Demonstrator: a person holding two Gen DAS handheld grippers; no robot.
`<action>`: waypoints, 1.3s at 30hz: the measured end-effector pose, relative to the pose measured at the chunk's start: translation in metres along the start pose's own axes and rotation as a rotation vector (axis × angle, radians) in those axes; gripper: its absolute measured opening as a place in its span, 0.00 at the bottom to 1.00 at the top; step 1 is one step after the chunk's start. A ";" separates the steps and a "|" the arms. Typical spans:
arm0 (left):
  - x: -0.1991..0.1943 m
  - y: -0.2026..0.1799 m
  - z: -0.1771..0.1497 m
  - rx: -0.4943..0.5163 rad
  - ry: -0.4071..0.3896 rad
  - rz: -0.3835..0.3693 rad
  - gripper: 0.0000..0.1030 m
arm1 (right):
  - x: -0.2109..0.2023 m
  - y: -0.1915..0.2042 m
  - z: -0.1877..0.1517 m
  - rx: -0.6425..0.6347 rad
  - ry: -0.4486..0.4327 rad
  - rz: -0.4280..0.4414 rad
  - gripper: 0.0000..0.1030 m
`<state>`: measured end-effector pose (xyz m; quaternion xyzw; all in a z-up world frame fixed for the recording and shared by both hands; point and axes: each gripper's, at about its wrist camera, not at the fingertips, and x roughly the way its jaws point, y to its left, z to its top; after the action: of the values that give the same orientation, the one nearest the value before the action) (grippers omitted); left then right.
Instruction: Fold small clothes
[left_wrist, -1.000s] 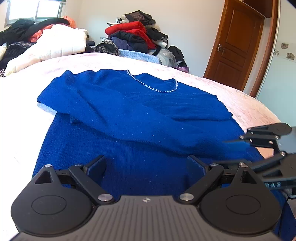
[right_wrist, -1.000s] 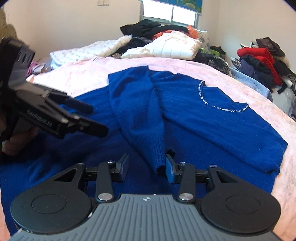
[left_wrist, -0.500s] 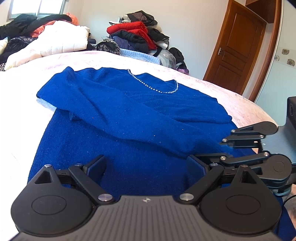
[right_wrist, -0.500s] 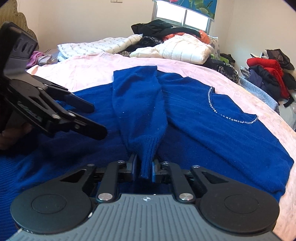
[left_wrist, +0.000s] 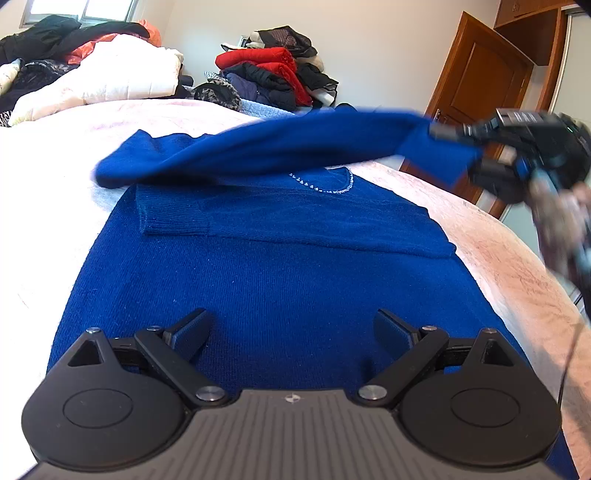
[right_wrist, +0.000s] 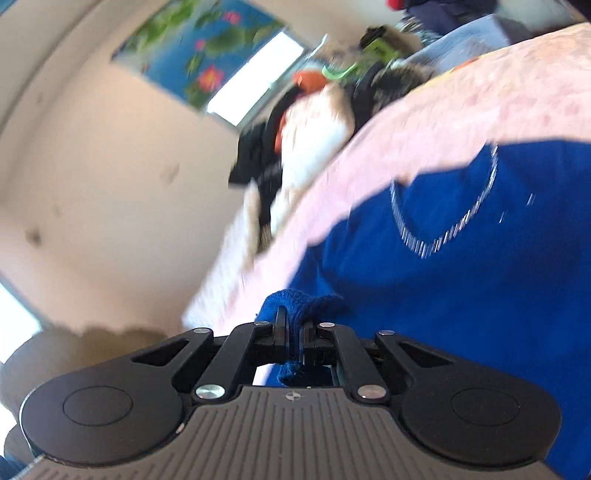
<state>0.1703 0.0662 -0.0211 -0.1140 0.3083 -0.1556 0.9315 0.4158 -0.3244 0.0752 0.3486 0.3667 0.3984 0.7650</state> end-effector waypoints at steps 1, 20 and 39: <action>0.000 0.000 0.000 0.000 0.000 0.001 0.94 | -0.008 -0.005 0.013 0.005 -0.019 -0.021 0.08; 0.001 -0.018 0.056 0.134 -0.113 -0.006 0.97 | -0.033 -0.091 0.044 -0.016 0.105 -0.394 0.08; 0.146 0.023 0.109 0.001 -0.016 0.148 0.97 | -0.031 -0.124 0.013 0.110 0.069 -0.268 0.44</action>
<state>0.3534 0.0473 -0.0212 -0.0916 0.3081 -0.0858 0.9430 0.4577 -0.4088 -0.0121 0.3239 0.4572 0.2836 0.7782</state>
